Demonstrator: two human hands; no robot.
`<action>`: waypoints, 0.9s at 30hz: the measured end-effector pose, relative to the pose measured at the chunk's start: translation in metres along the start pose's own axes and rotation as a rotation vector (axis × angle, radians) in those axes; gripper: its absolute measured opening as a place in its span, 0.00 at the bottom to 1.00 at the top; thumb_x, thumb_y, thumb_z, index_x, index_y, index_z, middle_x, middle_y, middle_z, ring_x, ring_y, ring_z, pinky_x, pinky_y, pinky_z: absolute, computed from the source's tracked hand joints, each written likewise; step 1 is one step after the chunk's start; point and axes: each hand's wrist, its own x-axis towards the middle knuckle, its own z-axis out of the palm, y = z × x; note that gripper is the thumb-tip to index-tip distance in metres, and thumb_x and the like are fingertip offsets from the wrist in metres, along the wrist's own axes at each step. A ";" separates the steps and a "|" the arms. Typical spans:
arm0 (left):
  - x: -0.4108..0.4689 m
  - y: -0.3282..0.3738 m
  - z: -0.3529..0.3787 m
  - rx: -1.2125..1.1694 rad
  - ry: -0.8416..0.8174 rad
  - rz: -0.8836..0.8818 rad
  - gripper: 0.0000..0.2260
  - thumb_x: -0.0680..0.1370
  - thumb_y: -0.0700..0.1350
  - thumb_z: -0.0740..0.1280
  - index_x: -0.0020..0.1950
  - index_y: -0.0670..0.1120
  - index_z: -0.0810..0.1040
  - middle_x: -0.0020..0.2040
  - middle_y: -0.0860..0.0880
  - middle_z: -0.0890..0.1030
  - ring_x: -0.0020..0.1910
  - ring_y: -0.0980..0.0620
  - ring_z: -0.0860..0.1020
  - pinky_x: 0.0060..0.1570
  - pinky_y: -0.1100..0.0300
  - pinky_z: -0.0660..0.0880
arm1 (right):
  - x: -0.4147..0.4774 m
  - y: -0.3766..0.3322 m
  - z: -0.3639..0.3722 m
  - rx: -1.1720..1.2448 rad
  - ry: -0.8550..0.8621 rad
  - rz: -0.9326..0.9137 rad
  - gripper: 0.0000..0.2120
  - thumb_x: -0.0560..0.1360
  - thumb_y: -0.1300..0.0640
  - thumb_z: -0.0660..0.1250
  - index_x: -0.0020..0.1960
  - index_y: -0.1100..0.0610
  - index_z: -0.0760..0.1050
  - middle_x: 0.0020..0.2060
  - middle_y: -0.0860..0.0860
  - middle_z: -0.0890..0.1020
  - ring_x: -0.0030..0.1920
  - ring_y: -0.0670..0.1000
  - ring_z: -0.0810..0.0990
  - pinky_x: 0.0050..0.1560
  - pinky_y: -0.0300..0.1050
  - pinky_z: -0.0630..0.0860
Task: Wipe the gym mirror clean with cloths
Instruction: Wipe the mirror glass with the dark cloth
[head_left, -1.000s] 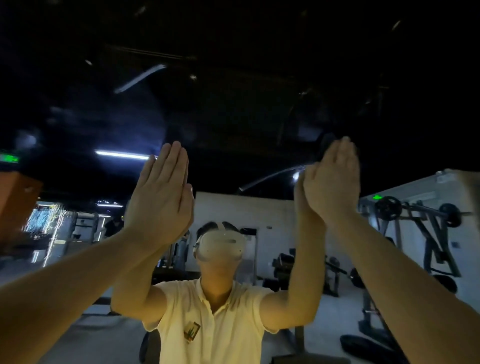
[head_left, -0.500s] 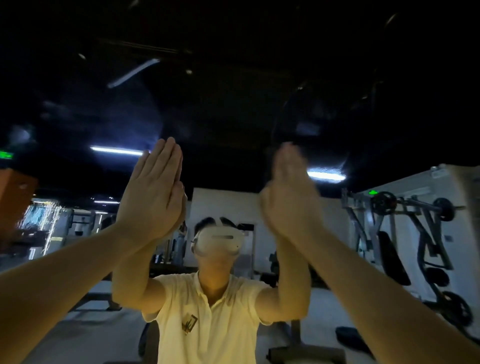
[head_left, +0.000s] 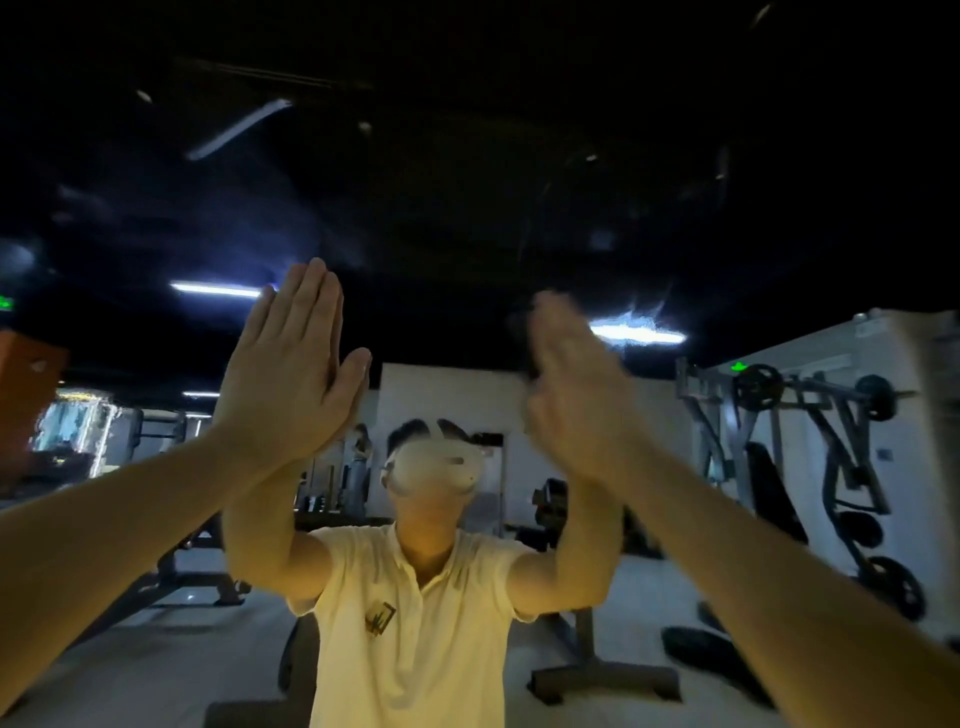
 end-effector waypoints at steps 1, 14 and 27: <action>0.000 0.000 0.000 0.013 0.000 -0.002 0.35 0.85 0.62 0.43 0.84 0.39 0.48 0.85 0.40 0.50 0.84 0.45 0.46 0.82 0.42 0.51 | -0.002 0.030 -0.003 0.006 -0.013 0.154 0.33 0.81 0.52 0.58 0.81 0.63 0.54 0.82 0.60 0.54 0.82 0.59 0.53 0.81 0.59 0.54; -0.001 -0.001 0.003 0.007 0.017 -0.006 0.35 0.85 0.62 0.43 0.84 0.39 0.48 0.85 0.40 0.49 0.84 0.46 0.45 0.82 0.43 0.49 | 0.072 -0.085 -0.012 0.094 0.019 0.089 0.35 0.81 0.47 0.47 0.83 0.62 0.49 0.83 0.61 0.48 0.83 0.59 0.45 0.82 0.57 0.45; -0.002 0.001 0.006 0.054 0.014 -0.006 0.34 0.86 0.61 0.43 0.84 0.39 0.47 0.85 0.40 0.48 0.84 0.45 0.44 0.82 0.43 0.49 | 0.094 0.058 -0.013 0.174 0.113 0.856 0.32 0.83 0.51 0.50 0.82 0.65 0.51 0.82 0.62 0.52 0.83 0.60 0.50 0.81 0.57 0.48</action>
